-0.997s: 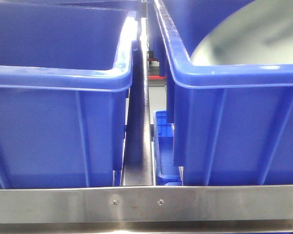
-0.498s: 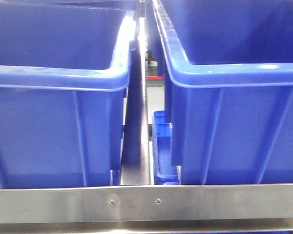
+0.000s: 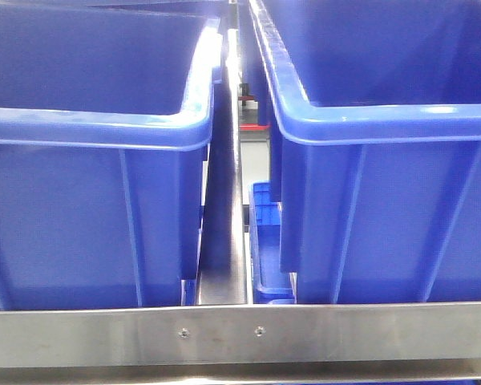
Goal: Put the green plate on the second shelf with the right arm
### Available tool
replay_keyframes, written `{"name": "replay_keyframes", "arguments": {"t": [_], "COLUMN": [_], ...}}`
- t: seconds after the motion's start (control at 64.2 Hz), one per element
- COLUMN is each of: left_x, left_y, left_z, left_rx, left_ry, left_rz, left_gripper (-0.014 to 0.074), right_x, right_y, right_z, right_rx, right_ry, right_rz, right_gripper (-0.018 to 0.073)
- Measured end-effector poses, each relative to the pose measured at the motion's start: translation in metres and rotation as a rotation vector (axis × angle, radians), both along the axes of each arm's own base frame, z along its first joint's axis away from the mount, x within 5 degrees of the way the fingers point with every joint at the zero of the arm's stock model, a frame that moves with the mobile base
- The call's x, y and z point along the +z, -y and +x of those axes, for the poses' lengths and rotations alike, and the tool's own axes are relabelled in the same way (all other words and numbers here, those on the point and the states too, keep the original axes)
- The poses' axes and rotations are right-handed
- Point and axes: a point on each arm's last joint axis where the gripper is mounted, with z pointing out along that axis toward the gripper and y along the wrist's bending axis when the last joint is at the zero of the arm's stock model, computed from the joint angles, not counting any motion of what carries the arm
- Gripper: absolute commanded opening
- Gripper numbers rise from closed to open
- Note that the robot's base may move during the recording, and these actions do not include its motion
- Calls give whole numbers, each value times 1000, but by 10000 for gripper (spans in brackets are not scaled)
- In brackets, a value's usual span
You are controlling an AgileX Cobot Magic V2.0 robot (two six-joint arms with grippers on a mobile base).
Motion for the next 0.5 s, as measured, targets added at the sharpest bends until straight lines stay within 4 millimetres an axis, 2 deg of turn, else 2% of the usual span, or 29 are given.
{"name": "replay_keyframes", "arguments": {"t": [0.109, 0.202, 0.327, 0.498], "left_x": [0, 0, 0, 0], "left_y": [0, 0, 0, 0], "left_z": [0, 0, 0, 0], "left_rx": [0, 0, 0, 0], "left_ry": [0, 0, 0, 0], "left_rz": [0, 0, 0, 0], "left_gripper": [130, 130, 130, 130], "right_x": [7, 10, 11, 12], "right_y": [8, 12, 15, 18], "right_z": [-35, -55, -71, -81], "right_rx": [-12, -16, -17, -16], "right_ry": [77, 131, 174, 270], "right_rz": [23, 36, 46, 12], "right_gripper": [56, 56, 56, 56]}}
